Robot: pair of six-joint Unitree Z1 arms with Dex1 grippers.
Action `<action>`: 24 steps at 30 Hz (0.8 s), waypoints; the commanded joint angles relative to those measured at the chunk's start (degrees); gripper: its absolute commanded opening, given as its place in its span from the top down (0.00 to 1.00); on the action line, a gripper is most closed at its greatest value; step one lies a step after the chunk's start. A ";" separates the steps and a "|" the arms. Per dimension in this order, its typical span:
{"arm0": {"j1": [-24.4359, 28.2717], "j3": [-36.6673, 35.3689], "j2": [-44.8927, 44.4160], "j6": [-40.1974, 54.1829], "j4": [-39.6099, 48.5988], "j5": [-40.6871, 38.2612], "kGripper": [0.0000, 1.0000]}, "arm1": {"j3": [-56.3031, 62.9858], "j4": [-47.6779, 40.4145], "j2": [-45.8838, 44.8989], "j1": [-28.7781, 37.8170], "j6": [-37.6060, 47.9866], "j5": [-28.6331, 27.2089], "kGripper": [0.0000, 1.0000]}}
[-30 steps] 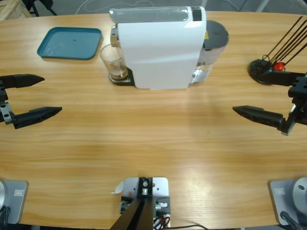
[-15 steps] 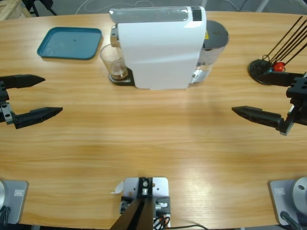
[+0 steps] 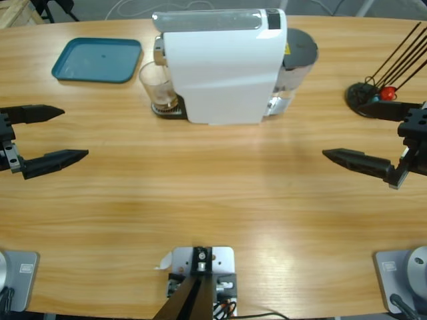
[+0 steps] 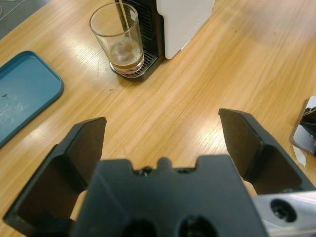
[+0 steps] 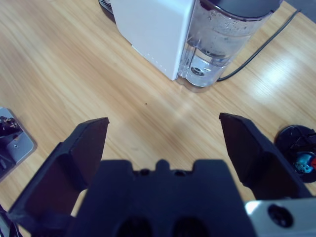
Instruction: Pour coffee
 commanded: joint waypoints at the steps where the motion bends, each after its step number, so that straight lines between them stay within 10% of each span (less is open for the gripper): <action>1: -0.48 1.28 2.10 -0.17 0.65 -0.32 0.00 | 2.28 -0.91 1.78 0.56 0.72 -0.07 0.00; 24: 0.16 -0.16 2.94 1.57 1.28 0.30 0.00 | 2.72 -1.79 2.57 0.56 0.81 0.19 0.00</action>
